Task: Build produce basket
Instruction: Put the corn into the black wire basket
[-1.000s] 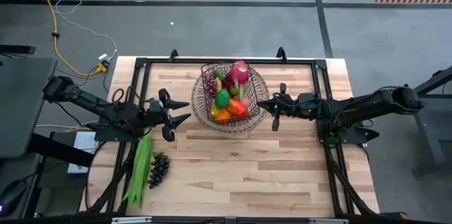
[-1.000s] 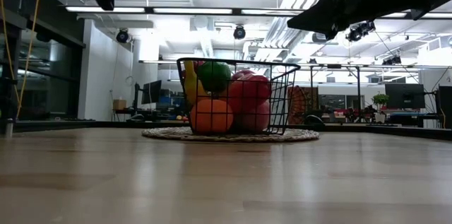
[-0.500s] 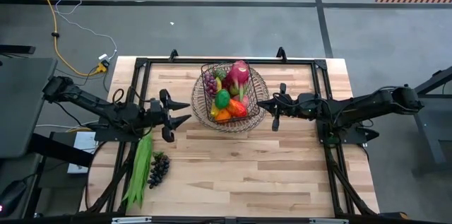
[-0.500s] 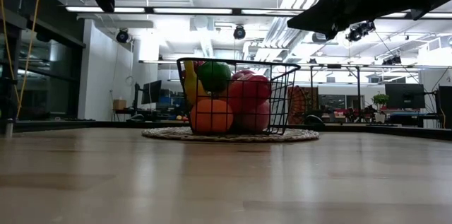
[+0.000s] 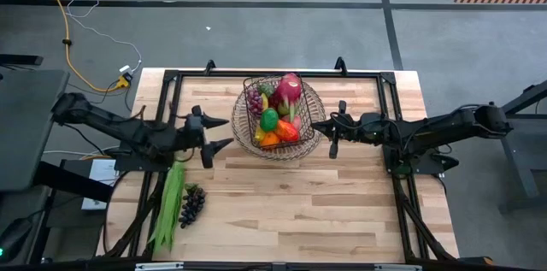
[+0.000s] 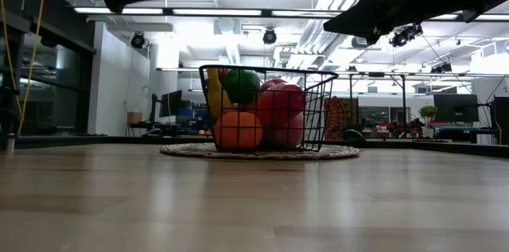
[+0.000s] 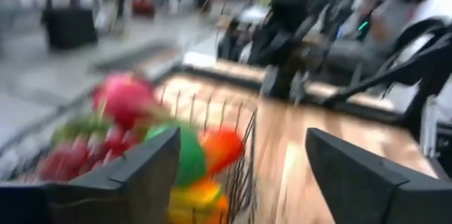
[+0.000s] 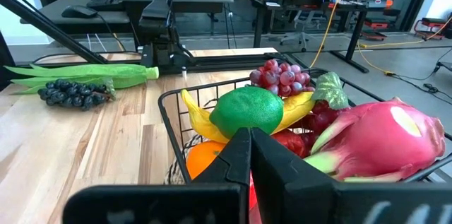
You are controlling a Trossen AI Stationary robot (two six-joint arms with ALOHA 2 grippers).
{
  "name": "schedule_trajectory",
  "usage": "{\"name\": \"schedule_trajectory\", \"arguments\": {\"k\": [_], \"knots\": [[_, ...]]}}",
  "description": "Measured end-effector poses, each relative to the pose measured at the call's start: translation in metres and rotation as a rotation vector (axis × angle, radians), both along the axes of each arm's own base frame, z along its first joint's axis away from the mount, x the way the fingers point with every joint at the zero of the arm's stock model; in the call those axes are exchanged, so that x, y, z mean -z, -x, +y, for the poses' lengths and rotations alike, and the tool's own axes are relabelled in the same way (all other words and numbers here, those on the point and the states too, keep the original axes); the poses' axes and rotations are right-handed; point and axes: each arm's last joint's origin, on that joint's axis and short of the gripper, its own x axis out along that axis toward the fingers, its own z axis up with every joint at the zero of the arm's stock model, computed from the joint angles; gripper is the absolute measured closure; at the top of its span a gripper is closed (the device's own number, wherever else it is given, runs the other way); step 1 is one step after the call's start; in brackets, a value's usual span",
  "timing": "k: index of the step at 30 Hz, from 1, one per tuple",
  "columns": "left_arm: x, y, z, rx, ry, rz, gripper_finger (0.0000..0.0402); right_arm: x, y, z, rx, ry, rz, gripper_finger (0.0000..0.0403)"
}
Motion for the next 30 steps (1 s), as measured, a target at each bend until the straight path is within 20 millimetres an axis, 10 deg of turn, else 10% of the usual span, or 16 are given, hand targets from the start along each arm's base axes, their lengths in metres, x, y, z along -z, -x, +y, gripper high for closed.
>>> {"name": "schedule_trajectory", "arguments": {"k": [15,30], "knots": [[0.035,0.022,0.008,-0.371,0.74,0.752,0.0076,0.0,0.0,0.0,0.002,-0.015,-0.003,0.0402],[0.087,0.009,-0.024,-0.544,0.748,1.301,0.008,0.0,0.0,0.0,0.003,-0.015,-0.004,0.0402]]}}
